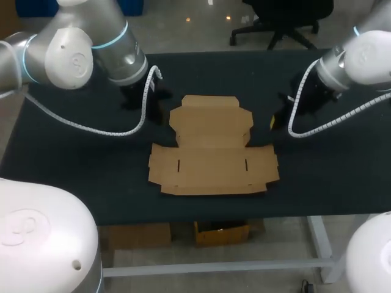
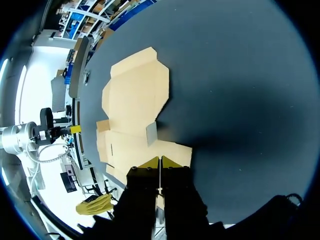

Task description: Assemble the packaging by folding the flat box into shape, placing the metal phone stand inside, and closing the box properly

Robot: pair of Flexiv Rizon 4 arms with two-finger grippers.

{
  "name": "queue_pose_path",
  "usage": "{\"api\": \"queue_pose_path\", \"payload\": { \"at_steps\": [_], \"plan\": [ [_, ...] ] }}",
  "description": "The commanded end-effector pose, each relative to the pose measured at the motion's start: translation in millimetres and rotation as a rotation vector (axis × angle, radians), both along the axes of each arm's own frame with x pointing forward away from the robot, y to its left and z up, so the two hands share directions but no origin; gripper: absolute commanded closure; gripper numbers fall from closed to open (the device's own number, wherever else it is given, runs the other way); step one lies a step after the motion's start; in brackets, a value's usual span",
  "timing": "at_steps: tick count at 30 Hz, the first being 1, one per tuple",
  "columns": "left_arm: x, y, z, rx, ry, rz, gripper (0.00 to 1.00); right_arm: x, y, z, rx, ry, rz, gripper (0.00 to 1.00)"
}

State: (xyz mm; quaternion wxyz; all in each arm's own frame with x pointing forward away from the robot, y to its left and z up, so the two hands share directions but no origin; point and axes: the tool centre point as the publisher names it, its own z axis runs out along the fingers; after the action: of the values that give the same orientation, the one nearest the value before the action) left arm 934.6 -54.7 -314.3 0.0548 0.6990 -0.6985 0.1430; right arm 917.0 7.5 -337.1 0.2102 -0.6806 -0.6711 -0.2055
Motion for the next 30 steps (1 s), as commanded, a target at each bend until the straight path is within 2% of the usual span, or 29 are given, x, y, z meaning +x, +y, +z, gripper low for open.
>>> {"api": "queue_pose_path", "payload": {
  "at_steps": [1,6,30],
  "plan": [
    [-6.2,5.9,4.4,-0.006,-0.014,0.002,1.0,-1.1,-3.5,6.9,0.002,0.028,0.022,1.0],
    [-6.1,8.0,7.2,-0.018,-0.013,0.004,1.0,-5.7,-5.4,9.7,0.026,0.047,0.028,1.0],
    [-6.1,8.0,7.2,-0.018,-0.013,0.004,1.0,-5.7,-5.4,9.7,0.026,0.047,0.028,1.0]
  ]
}}
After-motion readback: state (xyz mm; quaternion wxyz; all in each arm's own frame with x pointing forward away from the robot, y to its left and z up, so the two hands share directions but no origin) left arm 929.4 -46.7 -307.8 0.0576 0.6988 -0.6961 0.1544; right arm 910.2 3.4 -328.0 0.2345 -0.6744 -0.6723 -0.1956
